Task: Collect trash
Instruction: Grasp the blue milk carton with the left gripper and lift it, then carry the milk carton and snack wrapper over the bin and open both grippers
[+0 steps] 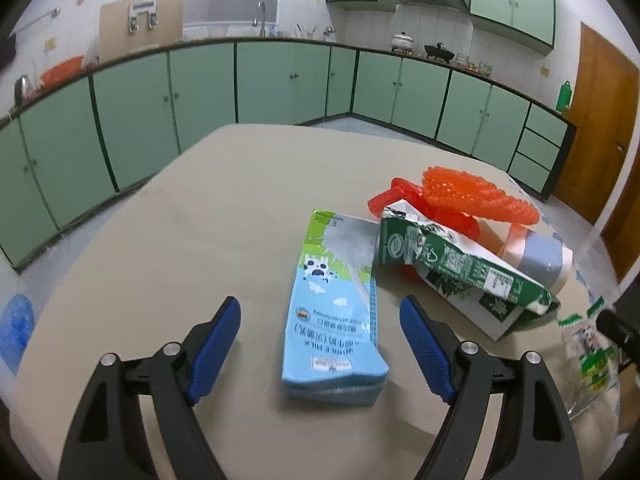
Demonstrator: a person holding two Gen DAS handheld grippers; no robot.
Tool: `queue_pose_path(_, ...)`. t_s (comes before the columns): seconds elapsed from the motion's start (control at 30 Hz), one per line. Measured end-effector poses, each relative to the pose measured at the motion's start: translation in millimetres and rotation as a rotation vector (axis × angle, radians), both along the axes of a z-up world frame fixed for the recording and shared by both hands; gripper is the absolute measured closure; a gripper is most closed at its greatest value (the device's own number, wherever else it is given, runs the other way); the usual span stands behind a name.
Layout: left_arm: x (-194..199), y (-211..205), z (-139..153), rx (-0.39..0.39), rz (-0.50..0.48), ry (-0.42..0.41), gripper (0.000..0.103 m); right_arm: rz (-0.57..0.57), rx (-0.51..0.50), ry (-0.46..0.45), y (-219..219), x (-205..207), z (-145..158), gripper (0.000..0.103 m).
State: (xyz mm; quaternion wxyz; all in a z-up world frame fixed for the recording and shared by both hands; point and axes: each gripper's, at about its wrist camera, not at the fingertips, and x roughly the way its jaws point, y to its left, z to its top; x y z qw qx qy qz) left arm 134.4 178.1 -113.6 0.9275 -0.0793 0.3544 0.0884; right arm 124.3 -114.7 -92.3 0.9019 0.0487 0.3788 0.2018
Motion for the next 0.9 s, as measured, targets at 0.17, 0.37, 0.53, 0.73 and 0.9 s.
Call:
queue_pose_path(0.17, 12.8, 4.2, -9.3, -0.052, -0.037, 0.051, 0.030, -0.004, -0.002, 0.014, 1.6, 3.9, -5.9, 0.100)
queue_pose_path(0.37, 19.9, -3.9, -13.3, -0.003, -0.032, 0.100, 0.031, 0.003, -0.003, 0.020, 5.0, 6.9, -9.3, 0.100)
queue_pose_path(0.53, 18.2, -5.1, -11.2, 0.000, -0.028, 0.091, 0.058, 0.006, -0.002, 0.013, 5.7, 5.1, -6.0, 0.100)
queue_pose_path(0.73, -2.0, -4.5, 3.1, 0.010, -0.008, 0.035, 0.060, 0.005, 0.009, -0.026, -0.4, -1.0, 11.1, 0.100)
queue_pose_path(0.9, -27.8, -7.5, 28.8, 0.015, 0.007, -0.028, 0.060, 0.003, 0.040, -0.048, -8.4, -6.1, 26.6, 0.100)
